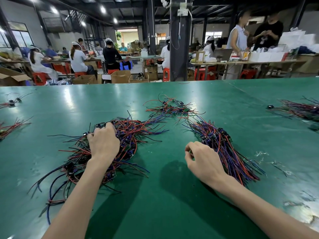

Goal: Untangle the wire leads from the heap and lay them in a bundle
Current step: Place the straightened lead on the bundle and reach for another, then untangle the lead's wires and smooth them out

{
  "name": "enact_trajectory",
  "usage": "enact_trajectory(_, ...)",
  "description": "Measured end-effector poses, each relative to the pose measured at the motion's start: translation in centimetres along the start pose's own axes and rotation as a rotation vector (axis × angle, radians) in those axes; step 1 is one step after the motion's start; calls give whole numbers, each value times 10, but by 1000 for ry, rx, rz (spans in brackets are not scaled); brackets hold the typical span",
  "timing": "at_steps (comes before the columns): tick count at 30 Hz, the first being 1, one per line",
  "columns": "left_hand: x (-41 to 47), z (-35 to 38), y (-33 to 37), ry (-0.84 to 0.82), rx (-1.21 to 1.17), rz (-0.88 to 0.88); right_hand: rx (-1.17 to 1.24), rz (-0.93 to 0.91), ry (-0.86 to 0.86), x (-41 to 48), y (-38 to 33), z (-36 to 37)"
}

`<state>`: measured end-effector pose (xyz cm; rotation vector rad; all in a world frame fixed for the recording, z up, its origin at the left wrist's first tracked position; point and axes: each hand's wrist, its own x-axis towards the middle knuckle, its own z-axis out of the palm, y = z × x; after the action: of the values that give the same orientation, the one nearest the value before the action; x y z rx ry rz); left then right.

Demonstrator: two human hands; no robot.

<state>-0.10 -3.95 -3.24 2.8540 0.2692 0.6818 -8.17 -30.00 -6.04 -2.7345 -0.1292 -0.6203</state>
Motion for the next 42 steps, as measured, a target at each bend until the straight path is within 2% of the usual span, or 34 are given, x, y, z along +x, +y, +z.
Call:
enact_trajectory(5, -3, 4, 0, -95, 129, 16, -70, 4, -24, -1, 1, 0)
enact_trajectory(15, -4, 4, -1, 48, 137, 34, -147, -41, -6, 0, 2, -1)
enact_trajectory(19, -6, -5, 6, 312, -82, 83, -155, -81, 21, 0, -1, -3)
enact_trajectory(22, -11, -18, 14, 556, -328, 213, -92, -96, 57, -1, -5, -5)
enact_trajectory(25, -19, -37, 30, 624, -686, 282, 85, -77, 113, -2, -9, -9)
enact_trajectory(27, -25, -48, 42, 465, -1047, 139, 221, -34, 122, -2, -10, -10)
enact_trajectory(30, -31, -59, 58, 21, -1684, -158, 412, 52, 110, 0, -11, -10)
enact_trajectory(33, -35, -58, 62, -420, -1954, -419, 521, 124, 94, 1, -11, -10)
enact_trajectory(35, -40, -53, 65, -736, -1984, -506, 617, 181, 45, 2, -11, -11)
enact_trajectory(37, -47, -42, 71, -925, -1860, -482, 748, 248, -20, 4, -13, -12)
enact_trajectory(40, -62, -21, 84, -939, -1560, -333, 884, 330, -70, 5, -14, -13)
enact_trajectory(42, -68, -12, 89, -944, -1569, -340, 974, 376, -133, 6, -14, -13)
